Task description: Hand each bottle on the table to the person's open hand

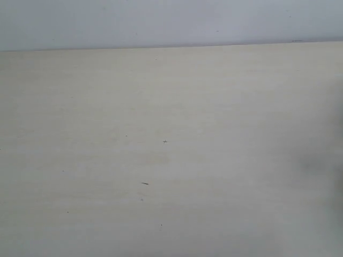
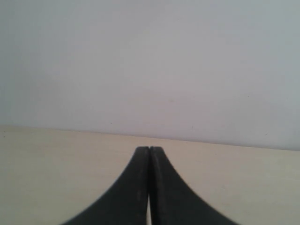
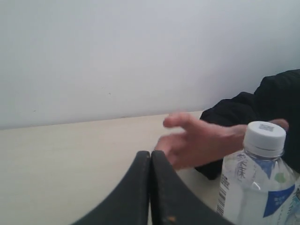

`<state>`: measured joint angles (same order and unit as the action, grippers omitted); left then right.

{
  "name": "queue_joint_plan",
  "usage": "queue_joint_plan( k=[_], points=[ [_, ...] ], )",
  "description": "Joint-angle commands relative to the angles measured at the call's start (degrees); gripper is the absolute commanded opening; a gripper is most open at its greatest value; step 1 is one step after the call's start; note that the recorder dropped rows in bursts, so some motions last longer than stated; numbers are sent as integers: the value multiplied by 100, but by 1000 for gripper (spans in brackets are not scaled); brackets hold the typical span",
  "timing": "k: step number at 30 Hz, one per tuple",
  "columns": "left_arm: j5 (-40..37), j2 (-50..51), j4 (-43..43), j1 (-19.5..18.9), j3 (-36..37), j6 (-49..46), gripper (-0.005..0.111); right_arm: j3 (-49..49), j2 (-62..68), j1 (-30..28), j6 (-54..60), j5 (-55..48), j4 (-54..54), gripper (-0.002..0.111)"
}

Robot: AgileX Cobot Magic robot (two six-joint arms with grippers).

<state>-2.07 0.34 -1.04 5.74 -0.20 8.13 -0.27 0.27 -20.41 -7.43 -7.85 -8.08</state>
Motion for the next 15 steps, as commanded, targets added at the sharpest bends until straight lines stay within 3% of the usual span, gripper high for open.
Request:
queue_joint_plan(
  k=[1,15],
  points=[
    [4,-34,31,-4,20,-22,0,27,-27,-35,700,123,572,0],
    [5,-34,31,19,20,-22,0,27,-27,-35,743,111,607,0]
  ],
)
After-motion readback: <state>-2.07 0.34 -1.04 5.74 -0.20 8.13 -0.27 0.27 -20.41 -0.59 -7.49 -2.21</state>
